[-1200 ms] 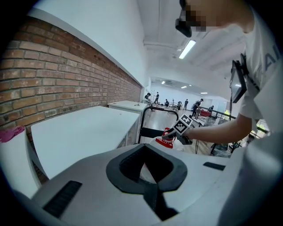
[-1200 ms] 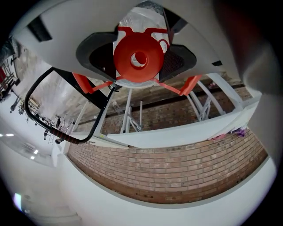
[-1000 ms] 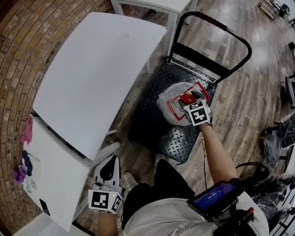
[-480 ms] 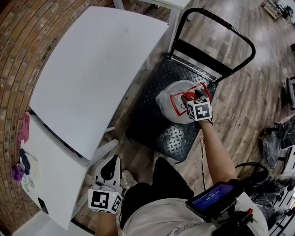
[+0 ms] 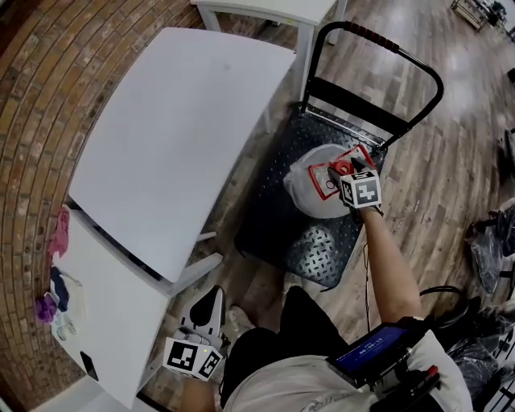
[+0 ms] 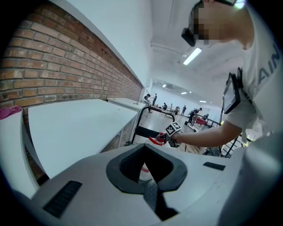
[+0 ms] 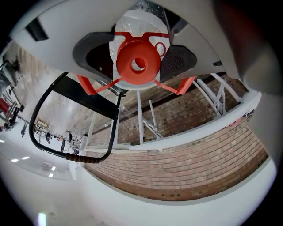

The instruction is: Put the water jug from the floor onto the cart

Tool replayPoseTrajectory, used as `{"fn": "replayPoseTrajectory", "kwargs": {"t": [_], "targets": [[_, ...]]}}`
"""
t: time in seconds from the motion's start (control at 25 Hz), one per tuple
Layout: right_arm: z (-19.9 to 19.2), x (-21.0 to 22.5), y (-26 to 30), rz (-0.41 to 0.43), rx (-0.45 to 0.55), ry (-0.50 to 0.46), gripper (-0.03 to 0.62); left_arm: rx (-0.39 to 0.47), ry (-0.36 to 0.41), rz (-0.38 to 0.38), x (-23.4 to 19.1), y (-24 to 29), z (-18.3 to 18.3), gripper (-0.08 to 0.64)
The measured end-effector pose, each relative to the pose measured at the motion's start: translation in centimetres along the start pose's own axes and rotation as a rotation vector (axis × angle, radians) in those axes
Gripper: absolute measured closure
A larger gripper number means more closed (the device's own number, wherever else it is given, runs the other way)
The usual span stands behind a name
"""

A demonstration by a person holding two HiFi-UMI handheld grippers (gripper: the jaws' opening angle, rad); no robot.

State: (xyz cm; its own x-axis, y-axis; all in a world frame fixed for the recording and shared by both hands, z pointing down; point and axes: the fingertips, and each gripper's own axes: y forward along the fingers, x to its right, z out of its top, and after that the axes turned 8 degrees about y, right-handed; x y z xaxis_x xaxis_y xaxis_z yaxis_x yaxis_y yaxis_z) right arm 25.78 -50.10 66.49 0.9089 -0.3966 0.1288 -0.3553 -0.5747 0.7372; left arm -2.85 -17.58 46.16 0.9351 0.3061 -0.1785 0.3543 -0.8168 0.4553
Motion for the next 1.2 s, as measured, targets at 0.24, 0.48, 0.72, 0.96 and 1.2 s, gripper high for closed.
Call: {"fn": "replayPoseTrajectory", "kwargs": {"t": [0.24,0.48,0.72,0.96,1.2], "targets": [[4.1,-2.6,-7.8,0.025,0.145,-0.001,0.281,0.058,-0.022,-0.033,0.1,-3.0,1.0,0.558],[9.4,-11.0,-21.4,0.076,0.410,-0.039,0.281,0.122,0.042,-0.093,0.8,-6.7,3.3,0.558],[9.1,-22.5,-35.1,0.169,0.620,0.026,0.281,0.183,0.142,-0.163,1.0,-11.9,5.3,0.558],[4.2,-31.3,-42.7,0.123,0.670,-0.008,0.302,0.253,0.252,-0.274,2.0,-17.4,6.8,0.559],[-0.1,-33.1,-50.3,-0.033,0.776,-0.006,0.502,0.257,0.274,-0.329,3.4,-21.3,6.0,0.560]]}}
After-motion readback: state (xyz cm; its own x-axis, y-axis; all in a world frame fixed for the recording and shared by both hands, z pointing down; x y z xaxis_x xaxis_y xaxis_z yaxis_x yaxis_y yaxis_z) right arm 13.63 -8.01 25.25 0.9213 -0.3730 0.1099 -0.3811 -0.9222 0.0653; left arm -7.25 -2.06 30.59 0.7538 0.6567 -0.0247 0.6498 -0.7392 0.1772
